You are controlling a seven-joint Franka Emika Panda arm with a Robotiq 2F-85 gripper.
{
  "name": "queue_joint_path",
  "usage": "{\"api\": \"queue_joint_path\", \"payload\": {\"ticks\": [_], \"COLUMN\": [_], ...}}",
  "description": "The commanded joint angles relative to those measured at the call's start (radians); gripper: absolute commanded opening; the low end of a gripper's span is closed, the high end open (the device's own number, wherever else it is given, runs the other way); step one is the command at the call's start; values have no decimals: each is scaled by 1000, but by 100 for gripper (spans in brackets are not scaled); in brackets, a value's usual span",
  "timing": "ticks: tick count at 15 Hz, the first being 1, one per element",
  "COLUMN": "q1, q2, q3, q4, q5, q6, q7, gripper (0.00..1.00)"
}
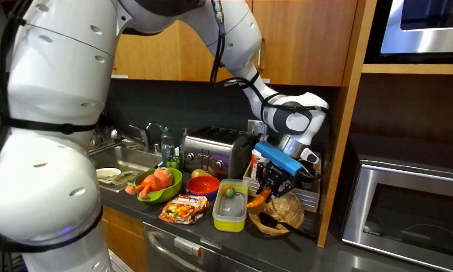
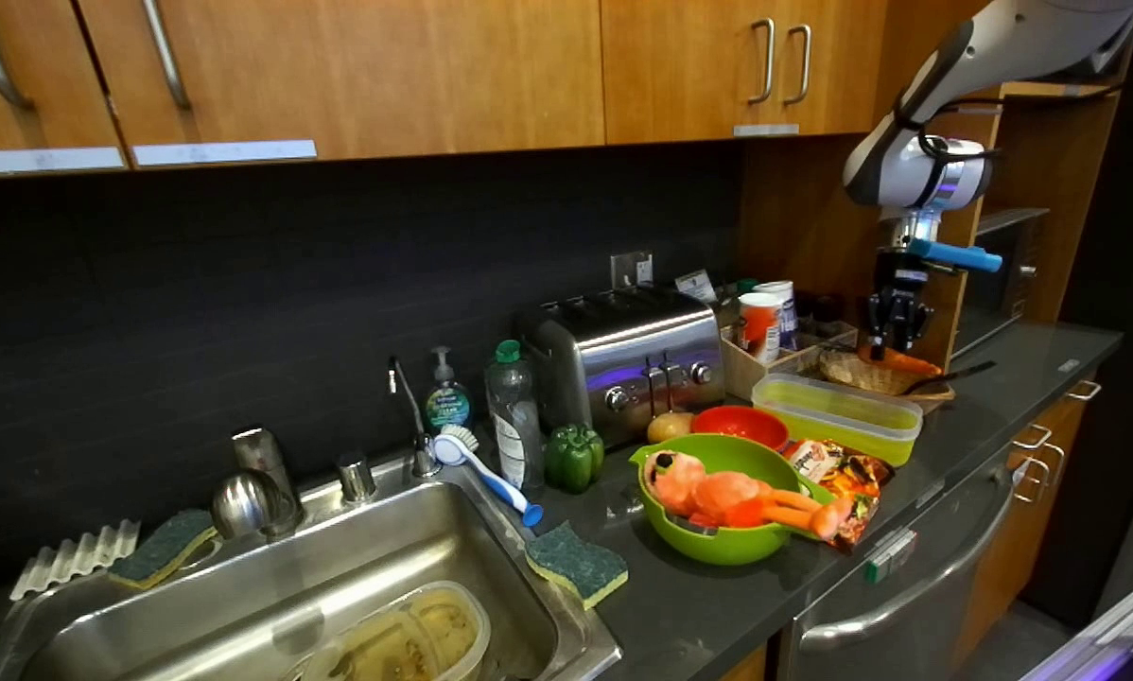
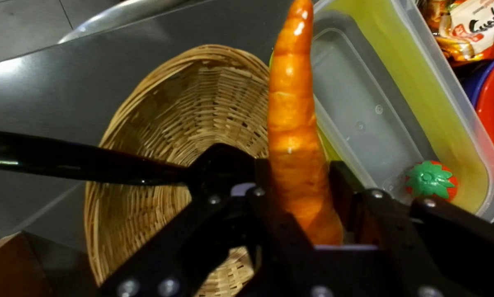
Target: Put the carrot in the basket.
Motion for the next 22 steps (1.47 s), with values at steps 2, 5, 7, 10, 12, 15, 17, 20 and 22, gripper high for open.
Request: {"api": "queue_joint_path", "payload": {"ticks": [2,5,7,10,12,15,17,20,22], "q1": [-49,-64,-69,-73,-77,-78,-80,-81,-81], "q2": [60,94,111,125,137,157,169,185,190], "q3": [21,26,30,38,44,48,50,52,52], "q4": [77,108,123,138,152,175,189,208,216], "q5": [-31,-54,-67,-80,-90,-105,-115,-125,-132], "q6": [-90,-120,-133,-149,-164,-195,-219,-244,-256], "q7": [-106,-150,-173,-211,-249,-292,-310,-331,-339], "gripper": [14,14,14,14,14,14,14,14,14]}}
